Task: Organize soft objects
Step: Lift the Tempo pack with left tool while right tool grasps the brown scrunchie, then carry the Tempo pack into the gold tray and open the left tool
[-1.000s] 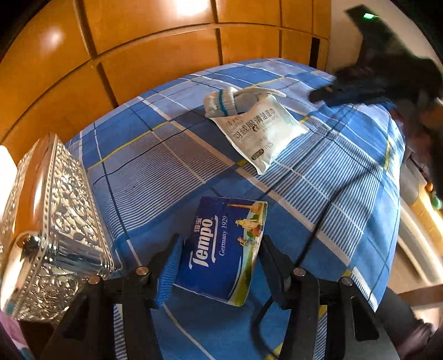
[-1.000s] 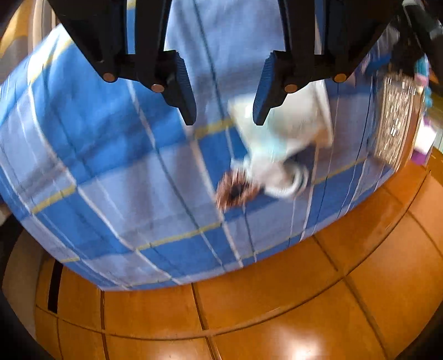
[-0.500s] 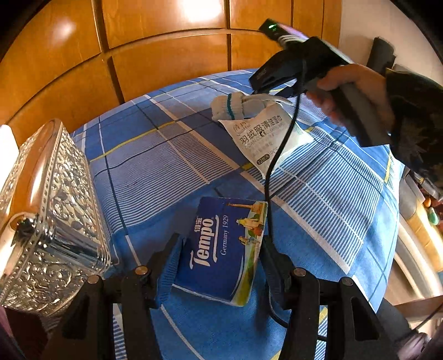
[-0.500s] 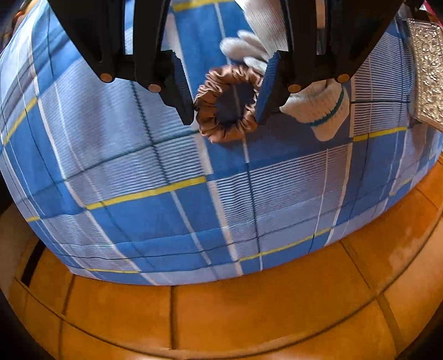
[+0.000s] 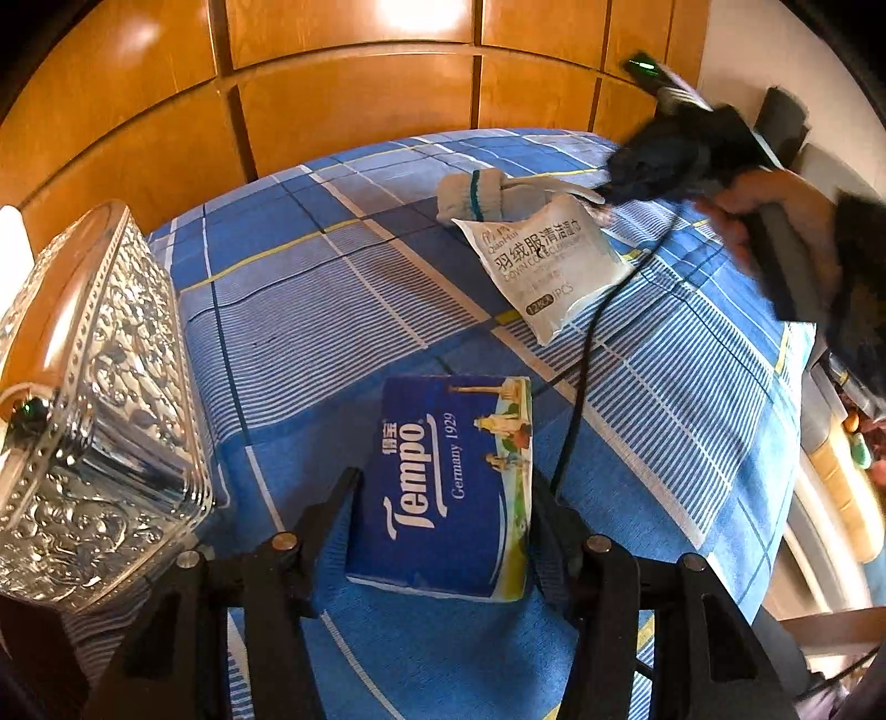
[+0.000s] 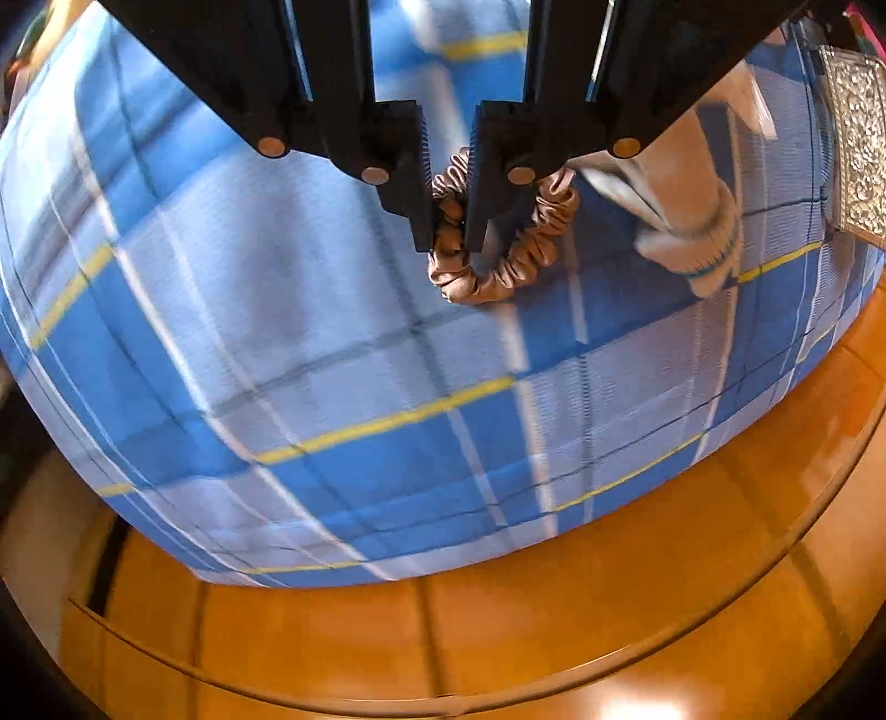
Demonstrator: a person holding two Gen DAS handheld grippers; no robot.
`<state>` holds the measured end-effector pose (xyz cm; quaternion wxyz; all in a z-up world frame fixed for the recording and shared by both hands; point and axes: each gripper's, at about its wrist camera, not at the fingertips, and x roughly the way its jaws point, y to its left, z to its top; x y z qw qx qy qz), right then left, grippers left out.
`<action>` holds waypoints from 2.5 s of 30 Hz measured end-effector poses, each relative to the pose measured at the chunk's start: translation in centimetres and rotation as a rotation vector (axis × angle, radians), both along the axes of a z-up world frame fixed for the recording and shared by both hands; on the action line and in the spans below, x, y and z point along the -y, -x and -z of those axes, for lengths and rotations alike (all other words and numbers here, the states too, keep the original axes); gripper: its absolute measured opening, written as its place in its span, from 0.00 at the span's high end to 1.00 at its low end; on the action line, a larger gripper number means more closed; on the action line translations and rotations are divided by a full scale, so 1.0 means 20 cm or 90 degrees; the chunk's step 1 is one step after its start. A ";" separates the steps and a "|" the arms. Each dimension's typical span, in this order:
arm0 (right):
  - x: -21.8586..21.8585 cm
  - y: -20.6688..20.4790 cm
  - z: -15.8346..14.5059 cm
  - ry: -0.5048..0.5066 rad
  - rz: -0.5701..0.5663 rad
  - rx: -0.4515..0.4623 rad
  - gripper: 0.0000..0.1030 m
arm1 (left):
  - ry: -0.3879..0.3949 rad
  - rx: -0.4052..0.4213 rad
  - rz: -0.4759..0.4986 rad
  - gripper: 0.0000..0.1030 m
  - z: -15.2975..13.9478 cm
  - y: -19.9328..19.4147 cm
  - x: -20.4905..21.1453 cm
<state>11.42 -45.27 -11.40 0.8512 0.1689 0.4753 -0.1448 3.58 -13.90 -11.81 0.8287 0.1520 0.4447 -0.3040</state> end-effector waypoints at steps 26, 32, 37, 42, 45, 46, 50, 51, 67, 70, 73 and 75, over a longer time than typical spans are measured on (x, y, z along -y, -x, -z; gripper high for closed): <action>-0.13 0.35 0.06 0.040 -0.047 0.009 0.89 | 0.085 0.010 -0.140 0.49 -0.67 -0.70 0.00; -0.14 0.35 0.07 0.052 -0.050 0.019 0.89 | 0.079 0.065 -0.281 0.49 -0.90 -0.99 -0.40; -0.15 0.36 0.07 0.060 -0.041 0.027 0.88 | 0.034 0.087 -0.402 0.49 -0.92 -1.09 -0.90; -0.15 0.36 0.07 0.057 -0.035 0.025 0.88 | 0.004 0.065 -0.512 0.49 -0.82 -1.04 -1.39; -0.16 0.35 0.07 0.064 -0.035 0.022 0.88 | 0.022 0.045 -0.567 0.49 -0.75 -0.93 -1.65; -0.17 0.35 0.07 0.069 -0.035 0.021 0.88 | 0.031 0.040 -0.585 0.49 -0.73 -0.88 -1.73; -0.19 0.34 0.07 0.093 -0.043 0.013 0.88 | 0.069 0.017 -0.632 0.49 -0.61 -0.63 -1.96; -0.19 0.34 0.07 0.097 -0.043 0.012 0.88 | 0.076 0.012 -0.642 0.49 -0.58 -0.56 -2.00; -0.25 0.31 0.07 0.147 -0.024 -0.022 0.88 | 0.132 -0.122 -0.690 0.44 -0.07 -0.01 -2.06; -0.25 0.30 0.07 0.150 -0.023 -0.029 0.88 | 0.131 -0.115 -0.674 0.33 -0.06 0.01 -1.98; -0.26 0.30 0.07 0.152 -0.019 -0.032 0.88 | 0.109 -0.094 -0.666 0.26 -0.06 0.03 -1.93; -0.27 0.30 0.08 0.155 -0.017 -0.031 0.88 | 0.102 -0.082 -0.666 0.26 -0.07 0.04 -1.91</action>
